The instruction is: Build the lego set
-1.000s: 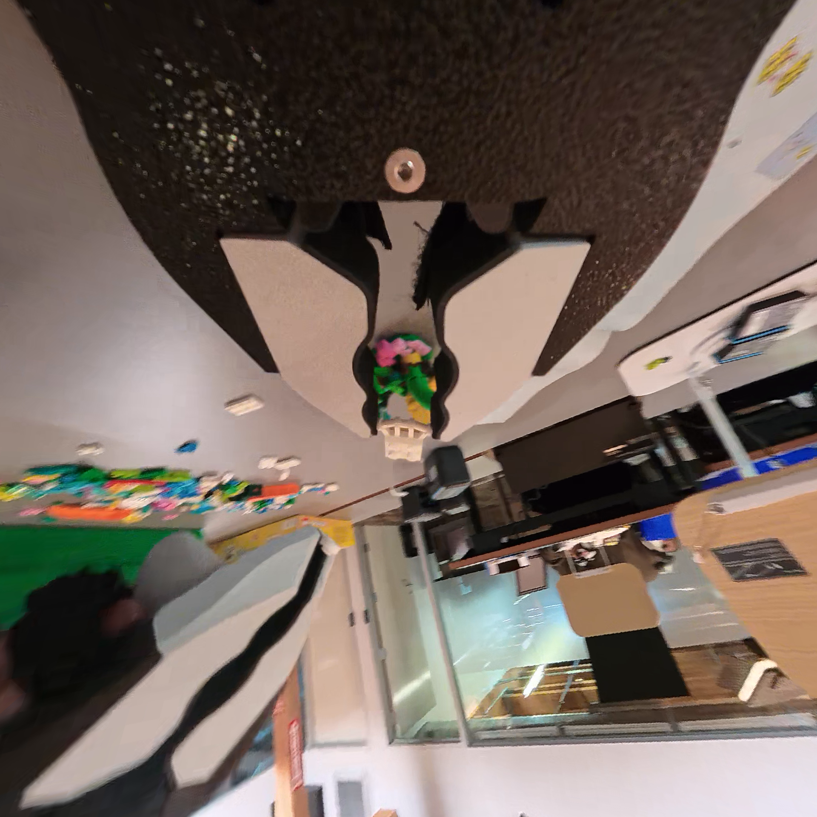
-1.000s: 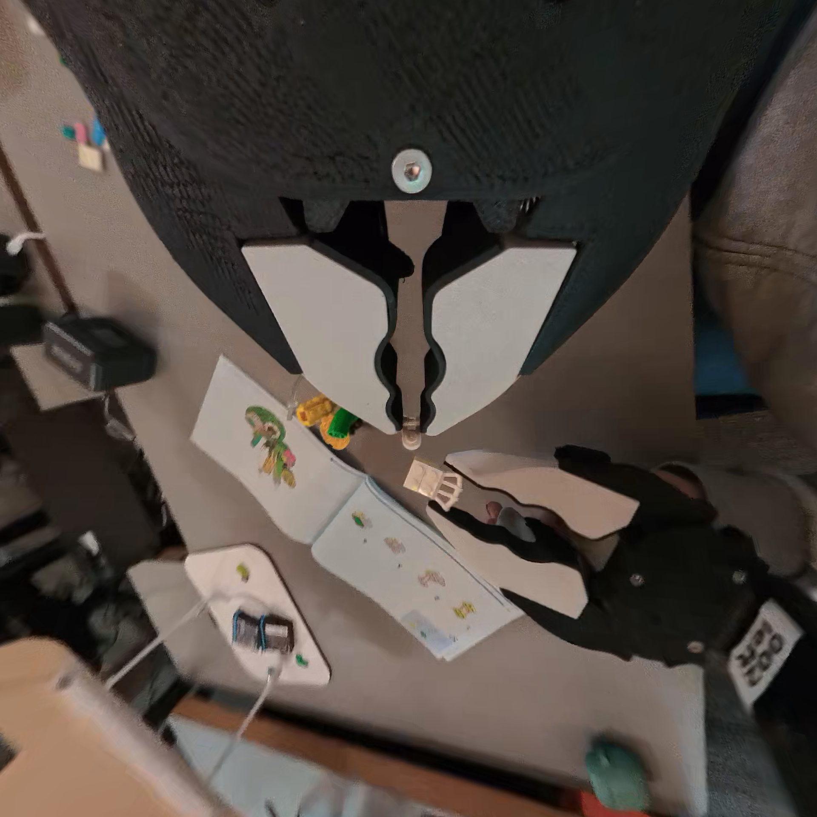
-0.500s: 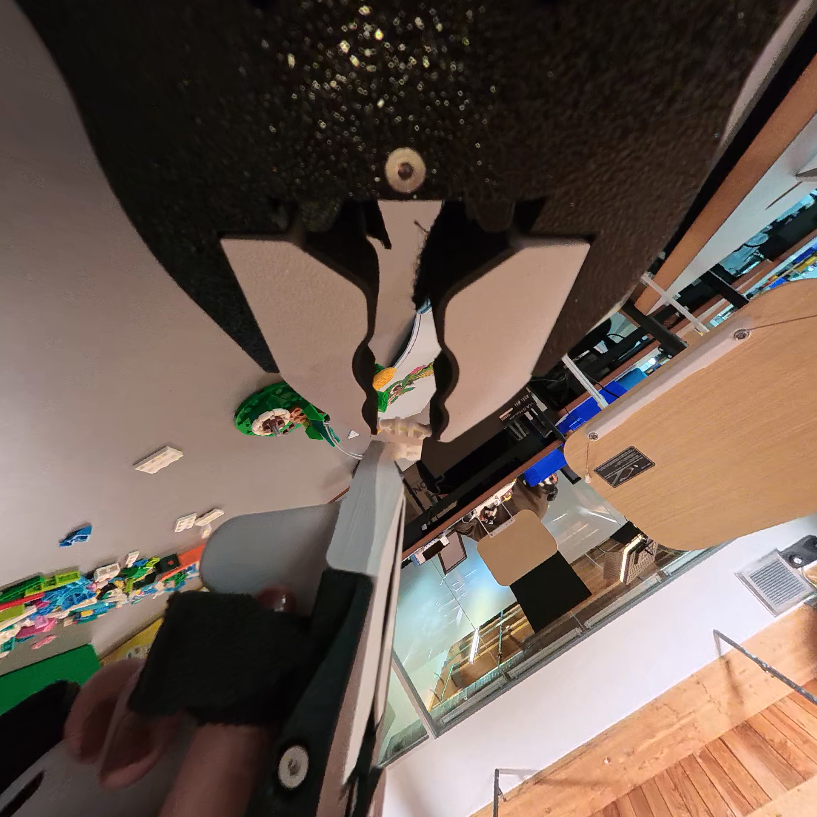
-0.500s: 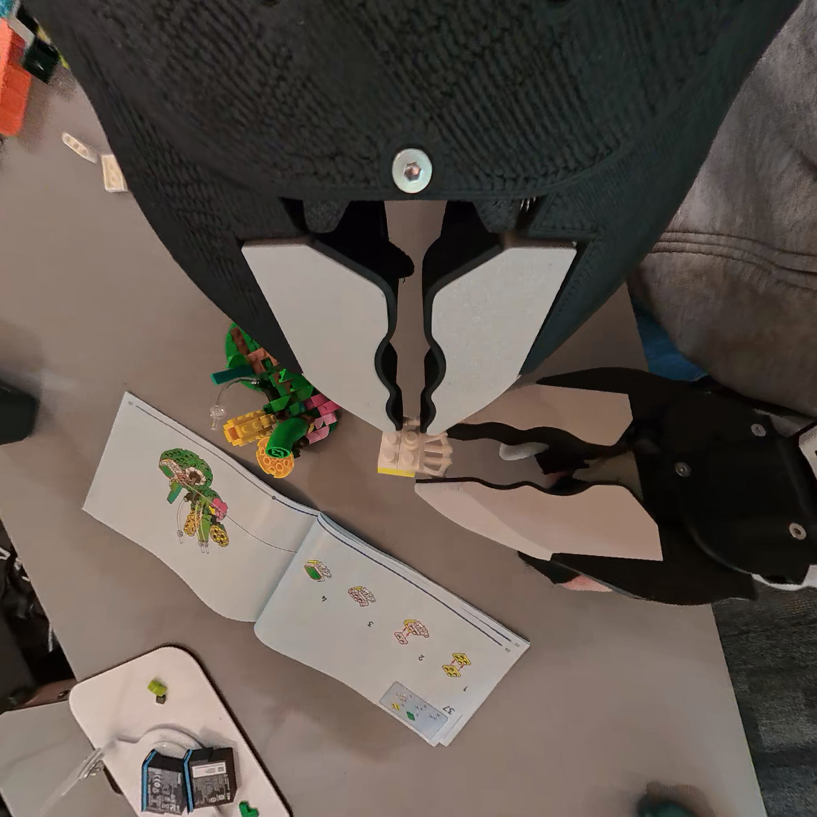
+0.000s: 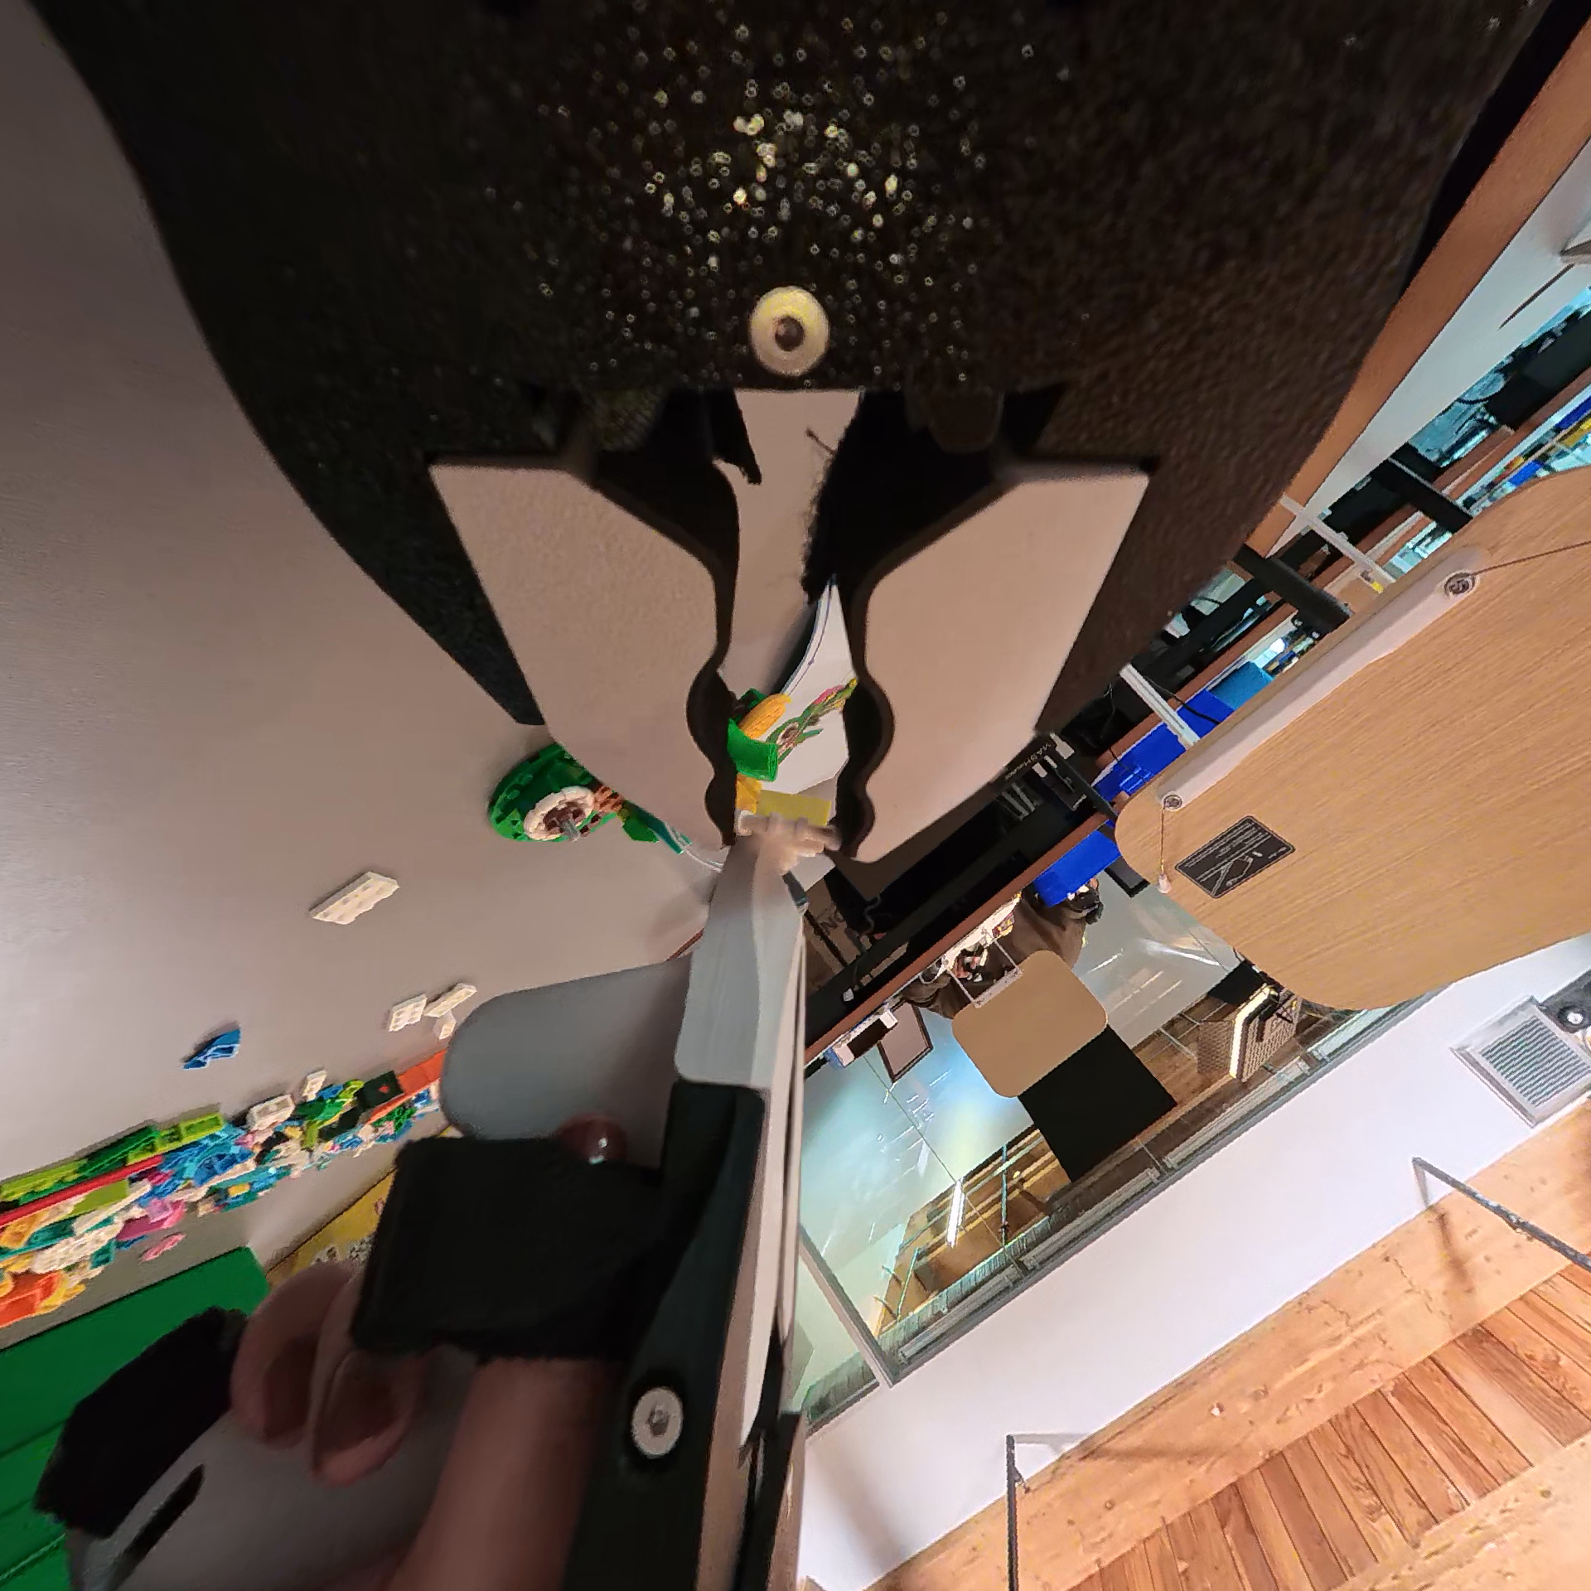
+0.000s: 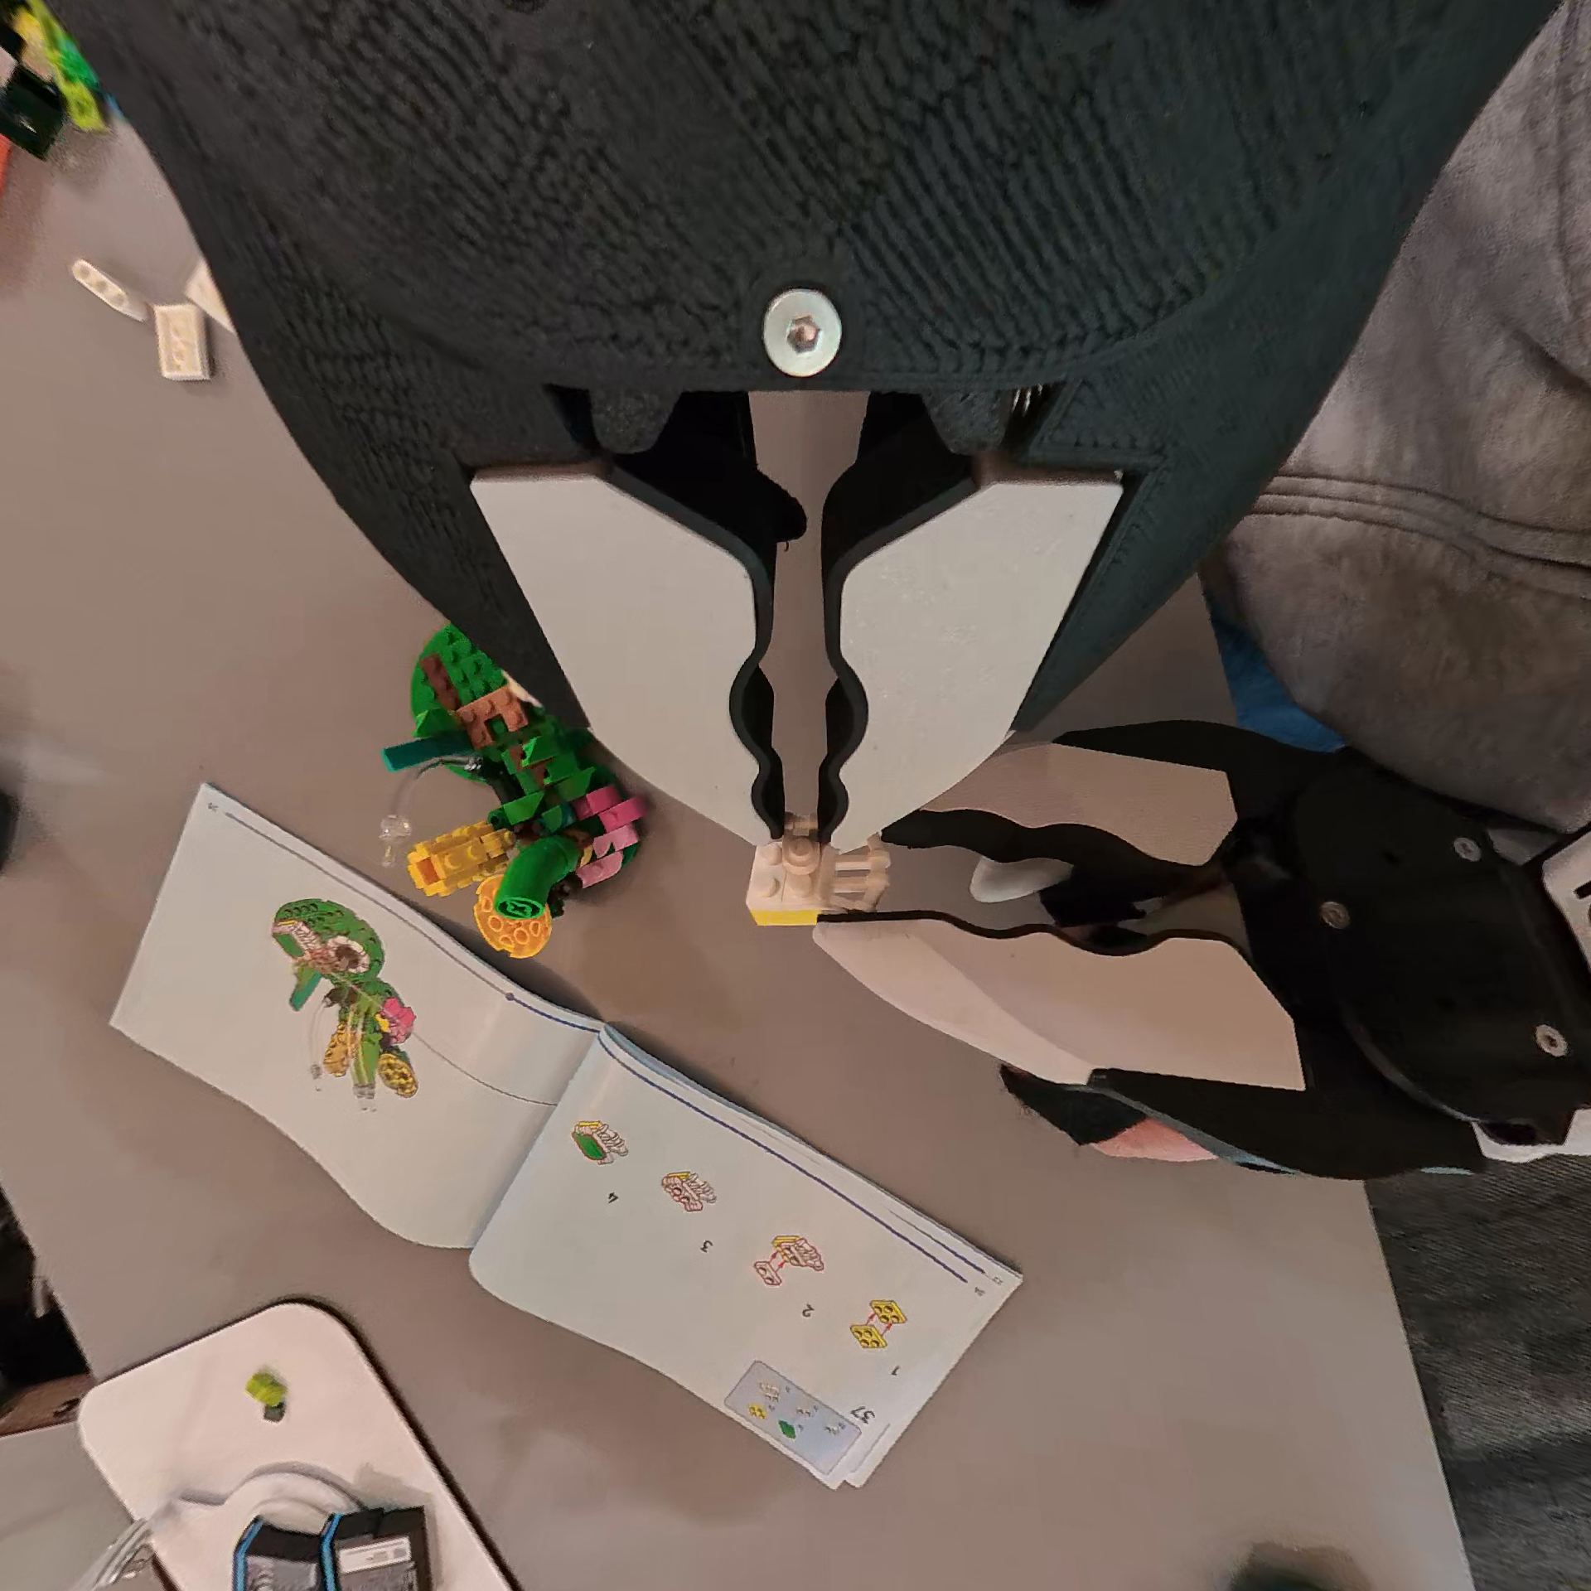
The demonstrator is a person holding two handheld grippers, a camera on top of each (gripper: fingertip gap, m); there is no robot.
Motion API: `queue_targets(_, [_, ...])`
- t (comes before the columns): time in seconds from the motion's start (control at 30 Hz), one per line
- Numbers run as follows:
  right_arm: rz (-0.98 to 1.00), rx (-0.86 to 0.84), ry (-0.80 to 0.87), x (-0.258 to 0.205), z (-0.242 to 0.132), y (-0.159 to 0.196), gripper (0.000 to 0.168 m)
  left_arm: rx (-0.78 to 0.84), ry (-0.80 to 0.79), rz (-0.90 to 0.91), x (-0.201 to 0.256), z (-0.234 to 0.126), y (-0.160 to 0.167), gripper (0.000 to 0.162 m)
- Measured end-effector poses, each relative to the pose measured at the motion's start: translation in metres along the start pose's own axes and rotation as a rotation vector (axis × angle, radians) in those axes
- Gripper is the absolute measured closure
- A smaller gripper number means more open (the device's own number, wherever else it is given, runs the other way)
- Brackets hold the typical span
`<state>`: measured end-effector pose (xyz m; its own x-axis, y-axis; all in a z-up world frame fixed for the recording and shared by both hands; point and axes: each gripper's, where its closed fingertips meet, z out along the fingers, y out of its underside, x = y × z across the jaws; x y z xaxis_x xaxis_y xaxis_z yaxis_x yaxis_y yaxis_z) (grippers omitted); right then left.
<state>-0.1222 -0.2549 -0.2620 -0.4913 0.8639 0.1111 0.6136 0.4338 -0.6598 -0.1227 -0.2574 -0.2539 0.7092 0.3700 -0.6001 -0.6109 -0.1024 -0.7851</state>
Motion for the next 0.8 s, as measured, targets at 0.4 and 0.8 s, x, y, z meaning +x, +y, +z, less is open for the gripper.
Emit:
queue_targets(0.4, [0.179,0.029,-0.328,-0.025,-0.020,-0.003,0.162,0.254,0.057,-0.092,0.002,-0.016,-0.035,0.140])
queue_targets(0.8, [0.230,0.074,-0.407,-0.029,-0.029,-0.002,0.162,0.332,0.157,-0.231,0.003,-0.020,-0.041,0.139])
